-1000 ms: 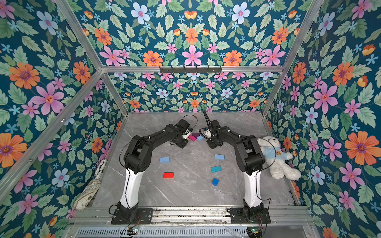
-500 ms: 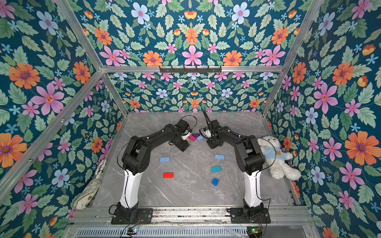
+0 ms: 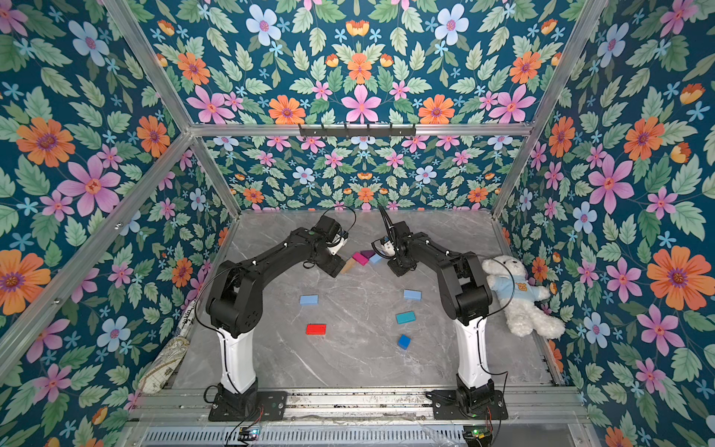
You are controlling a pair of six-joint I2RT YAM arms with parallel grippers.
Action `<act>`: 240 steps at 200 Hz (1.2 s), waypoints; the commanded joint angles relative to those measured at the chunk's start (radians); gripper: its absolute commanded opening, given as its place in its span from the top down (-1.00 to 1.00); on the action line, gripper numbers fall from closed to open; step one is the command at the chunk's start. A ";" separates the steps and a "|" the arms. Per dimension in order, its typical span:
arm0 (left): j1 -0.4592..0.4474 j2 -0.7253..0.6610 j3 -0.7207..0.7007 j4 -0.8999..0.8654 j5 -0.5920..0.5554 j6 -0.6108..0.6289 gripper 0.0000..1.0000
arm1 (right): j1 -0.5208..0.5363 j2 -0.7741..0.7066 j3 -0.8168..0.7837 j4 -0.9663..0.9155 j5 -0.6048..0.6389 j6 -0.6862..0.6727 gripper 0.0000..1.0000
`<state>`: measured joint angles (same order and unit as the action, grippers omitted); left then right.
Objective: Assemble a heart with building blocks
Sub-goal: Pick up the building block from the center of the board.
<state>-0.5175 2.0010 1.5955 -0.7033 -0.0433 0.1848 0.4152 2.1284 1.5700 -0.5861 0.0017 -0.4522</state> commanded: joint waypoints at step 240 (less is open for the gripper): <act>0.031 -0.015 -0.031 0.041 0.011 -0.018 -0.79 | 0.029 0.125 0.177 -0.100 -0.040 -0.029 0.74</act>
<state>-0.4870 1.9846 1.5639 -0.6621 -0.0319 0.1631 0.4431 2.2456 1.7493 -0.6399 -0.0261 -0.4683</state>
